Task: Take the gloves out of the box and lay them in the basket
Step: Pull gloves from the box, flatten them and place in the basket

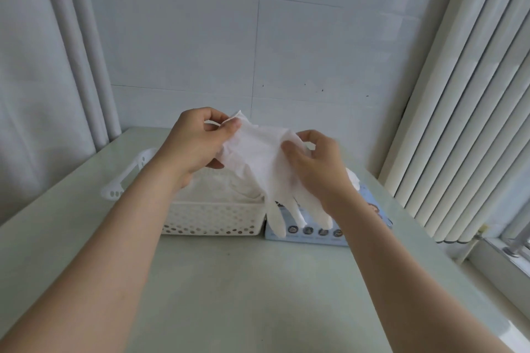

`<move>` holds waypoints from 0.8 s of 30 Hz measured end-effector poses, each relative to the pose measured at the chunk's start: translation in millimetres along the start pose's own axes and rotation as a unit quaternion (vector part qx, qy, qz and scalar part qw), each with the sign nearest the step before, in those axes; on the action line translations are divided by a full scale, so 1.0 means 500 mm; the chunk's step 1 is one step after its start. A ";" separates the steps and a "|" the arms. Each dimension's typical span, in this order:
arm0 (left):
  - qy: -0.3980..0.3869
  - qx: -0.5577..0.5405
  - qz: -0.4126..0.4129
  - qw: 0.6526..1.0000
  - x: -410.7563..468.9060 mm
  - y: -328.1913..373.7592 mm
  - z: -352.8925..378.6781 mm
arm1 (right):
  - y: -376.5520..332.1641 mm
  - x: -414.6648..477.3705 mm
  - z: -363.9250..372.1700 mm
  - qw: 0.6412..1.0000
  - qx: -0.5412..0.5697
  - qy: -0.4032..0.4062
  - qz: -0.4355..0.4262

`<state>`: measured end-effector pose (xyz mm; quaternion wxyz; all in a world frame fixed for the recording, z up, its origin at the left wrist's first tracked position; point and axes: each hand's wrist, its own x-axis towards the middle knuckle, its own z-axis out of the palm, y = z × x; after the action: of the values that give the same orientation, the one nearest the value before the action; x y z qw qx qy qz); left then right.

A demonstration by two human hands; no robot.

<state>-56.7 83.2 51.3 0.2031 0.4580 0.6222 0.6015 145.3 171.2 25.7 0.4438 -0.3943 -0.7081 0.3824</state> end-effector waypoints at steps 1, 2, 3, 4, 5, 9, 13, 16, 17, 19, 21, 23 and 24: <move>0.009 0.008 -0.006 1.000 0.005 -0.007 -0.011 | -0.007 0.016 0.012 1.000 -0.022 -0.010 -0.010; 0.019 0.019 -0.012 1.000 0.010 -0.017 -0.021 | -0.011 0.033 0.025 0.999 -0.044 -0.020 -0.019; 0.031 0.033 -0.018 0.999 0.015 -0.029 -0.035 | -0.017 0.052 0.042 0.997 -0.065 -0.033 -0.029; 0.042 0.047 -0.023 0.998 0.019 -0.041 -0.045 | -0.021 0.070 0.058 0.994 -0.087 -0.045 -0.038; 0.053 0.060 -0.028 0.996 0.022 -0.053 -0.053 | -0.024 0.084 0.071 0.991 -0.110 -0.057 -0.048; 0.110 0.123 -0.026 0.986 0.035 -0.099 -0.099 | -0.036 0.129 0.145 0.968 -0.194 -0.125 -0.094; 0.116 0.253 -0.029 0.960 0.037 -0.136 -0.128 | -0.025 0.145 0.207 0.945 -0.243 -0.186 -0.116; 0.076 0.386 -0.063 0.917 0.037 -0.157 -0.138 | -0.003 0.145 0.247 0.896 -0.351 -0.236 -0.138; 0.056 0.418 -0.076 0.904 0.035 -0.160 -0.134 | 0.002 0.141 0.251 0.871 -0.398 -0.245 -0.149; 0.031 0.456 -0.095 0.884 0.032 -0.169 -0.131 | 0.003 0.133 0.258 0.823 -0.480 -0.241 -0.183; 0.028 0.476 -0.107 0.872 0.031 -0.174 -0.128 | -0.009 0.127 0.258 0.781 -0.541 -0.208 -0.232; 0.046 0.487 -0.108 0.865 0.029 -0.173 -0.125 | -0.026 0.122 0.257 0.763 -0.564 -0.176 -0.262; 0.056 0.487 -0.106 0.865 0.029 -0.169 -0.124 | -0.035 0.118 0.254 0.762 -0.566 -0.172 -0.263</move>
<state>-141.2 72.3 -11.4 -0.0182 0.3960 0.8909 0.2216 5.7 193.0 20.9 0.0941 -0.2996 -0.9361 -0.1584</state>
